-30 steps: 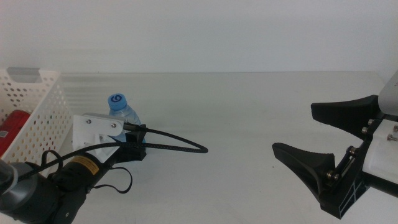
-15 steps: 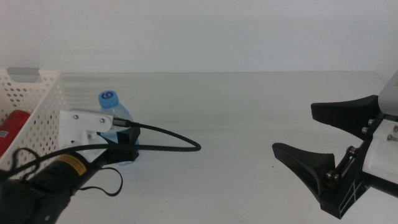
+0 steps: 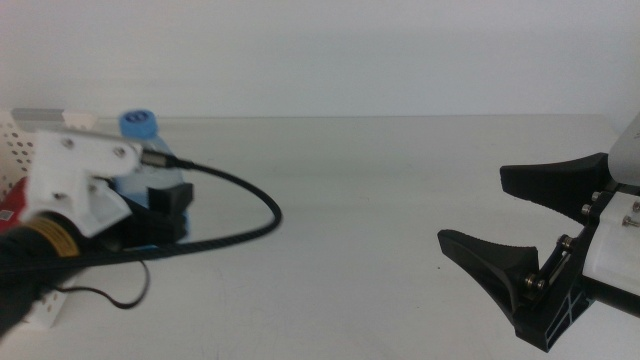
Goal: Use arms to grab the bottles and put them into the dustbin to the left of the table.
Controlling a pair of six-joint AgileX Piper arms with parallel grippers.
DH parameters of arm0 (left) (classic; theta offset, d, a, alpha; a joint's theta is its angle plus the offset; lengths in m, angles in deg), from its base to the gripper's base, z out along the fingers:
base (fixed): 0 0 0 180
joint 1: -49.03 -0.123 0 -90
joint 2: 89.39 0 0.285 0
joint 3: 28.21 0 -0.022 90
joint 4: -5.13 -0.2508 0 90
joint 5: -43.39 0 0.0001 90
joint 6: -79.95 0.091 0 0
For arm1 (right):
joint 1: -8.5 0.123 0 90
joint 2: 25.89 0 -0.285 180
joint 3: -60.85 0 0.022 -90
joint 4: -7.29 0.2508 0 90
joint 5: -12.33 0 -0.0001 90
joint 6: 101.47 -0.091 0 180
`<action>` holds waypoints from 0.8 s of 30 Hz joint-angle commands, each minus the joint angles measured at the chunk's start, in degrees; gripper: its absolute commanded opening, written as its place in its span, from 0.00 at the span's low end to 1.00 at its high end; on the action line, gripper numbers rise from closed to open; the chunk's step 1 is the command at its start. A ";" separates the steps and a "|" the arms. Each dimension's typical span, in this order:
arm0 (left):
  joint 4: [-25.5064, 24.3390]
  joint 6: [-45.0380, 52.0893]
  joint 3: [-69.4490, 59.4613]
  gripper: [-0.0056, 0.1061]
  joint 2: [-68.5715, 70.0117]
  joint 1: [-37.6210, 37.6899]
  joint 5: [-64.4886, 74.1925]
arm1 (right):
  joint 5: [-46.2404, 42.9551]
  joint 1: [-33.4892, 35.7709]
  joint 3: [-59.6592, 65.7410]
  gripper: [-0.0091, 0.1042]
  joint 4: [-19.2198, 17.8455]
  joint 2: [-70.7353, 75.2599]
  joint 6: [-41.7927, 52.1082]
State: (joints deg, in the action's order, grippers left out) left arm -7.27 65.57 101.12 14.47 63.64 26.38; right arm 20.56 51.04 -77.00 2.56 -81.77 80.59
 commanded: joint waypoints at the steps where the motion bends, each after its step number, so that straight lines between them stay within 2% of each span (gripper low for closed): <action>1: -0.76 -1.26 4.63 0.11 5.62 0.09 2.88 | -3.86 0.10 -1.62 0.76 -0.72 0.57 0.58; 12: -0.10 -1.05 21.14 0.11 10.45 0.09 34.94 | -3.86 0.10 -1.62 0.76 -0.72 0.57 0.58; 20: 0.81 1.21 32.09 0.08 8.82 -1.12 46.00 | -3.86 0.10 -1.62 0.76 -0.72 0.57 0.58; 24: 4.42 6.98 36.02 0.03 6.74 -5.03 50.58 | -3.86 0.10 -1.62 0.76 -0.72 0.57 0.58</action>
State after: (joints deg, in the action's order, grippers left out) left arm -3.79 70.25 133.59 20.67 59.86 80.54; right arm 20.62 51.04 -77.00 2.56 -81.77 80.59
